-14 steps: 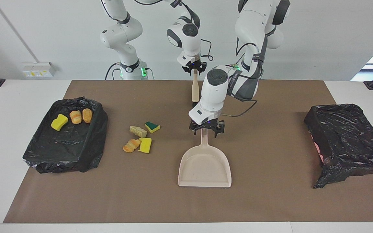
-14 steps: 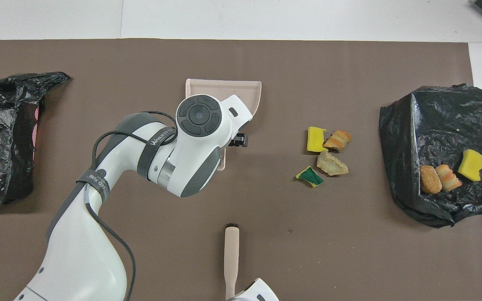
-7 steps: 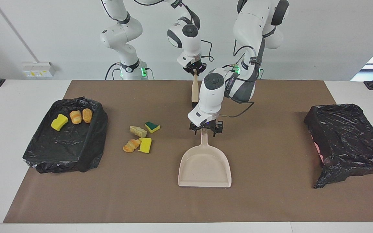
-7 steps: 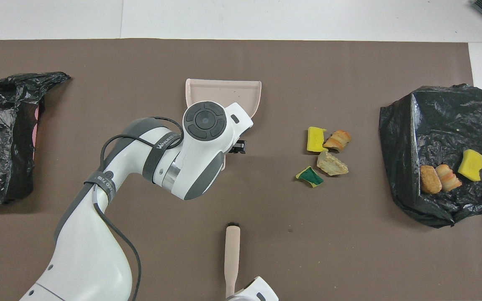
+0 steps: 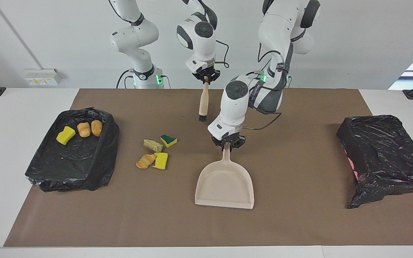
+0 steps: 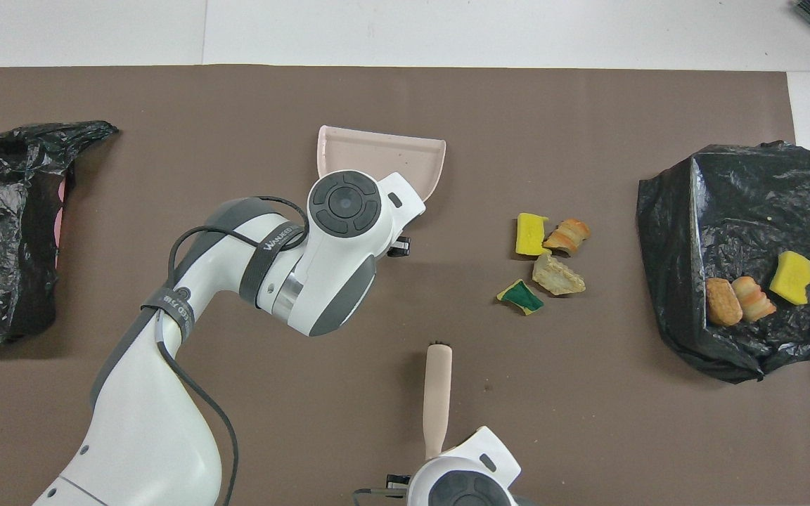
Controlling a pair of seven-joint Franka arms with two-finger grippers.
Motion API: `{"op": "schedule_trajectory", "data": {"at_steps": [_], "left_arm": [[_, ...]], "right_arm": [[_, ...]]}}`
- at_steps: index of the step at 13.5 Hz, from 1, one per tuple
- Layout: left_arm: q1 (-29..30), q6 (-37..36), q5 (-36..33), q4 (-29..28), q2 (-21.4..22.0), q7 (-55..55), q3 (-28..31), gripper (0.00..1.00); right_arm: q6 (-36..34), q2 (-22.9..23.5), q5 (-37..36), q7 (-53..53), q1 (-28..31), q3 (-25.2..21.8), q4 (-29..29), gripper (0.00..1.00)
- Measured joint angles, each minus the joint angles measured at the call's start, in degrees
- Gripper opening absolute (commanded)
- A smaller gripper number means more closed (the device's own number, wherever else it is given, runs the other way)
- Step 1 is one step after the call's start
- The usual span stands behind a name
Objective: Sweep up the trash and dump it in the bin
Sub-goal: 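Drag the dustpan with the left gripper while the right gripper brings the brush, then sweep the sponge pieces into the dustpan with the right gripper's brush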
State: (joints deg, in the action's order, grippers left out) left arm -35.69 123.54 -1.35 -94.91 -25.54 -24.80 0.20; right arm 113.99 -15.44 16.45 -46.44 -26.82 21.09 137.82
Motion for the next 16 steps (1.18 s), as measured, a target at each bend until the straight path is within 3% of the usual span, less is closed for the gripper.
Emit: {"op": "schedule_trajectory", "data": {"at_steps": [3,6,12,16], "left_arm": [[0.31,-0.26,-1.93,0.32,1.41,5.44,0.81,0.00],[2.81,-5.30,-1.93,0.29,4.04,24.41,1.31,0.00],[4.63,-12.11,-1.94,-0.05,5.33,50.57,1.38,0.00],[4.54,-12.64,-1.94,-2.51,6.22,60.12,1.13,0.00]], "right_arm": [[-5.76,-1.22,-5.31,6.26,7.92,-0.13,-2.52,0.00],[-6.67,-0.73,-11.87,13.77,15.35,-0.24,-3.04,0.00],[-5.72,3.25,-22.45,32.34,30.64,-0.41,-3.33,0.00],[-2.36,6.96,-26.98,34.76,33.55,-0.42,-3.94,0.00]]}}
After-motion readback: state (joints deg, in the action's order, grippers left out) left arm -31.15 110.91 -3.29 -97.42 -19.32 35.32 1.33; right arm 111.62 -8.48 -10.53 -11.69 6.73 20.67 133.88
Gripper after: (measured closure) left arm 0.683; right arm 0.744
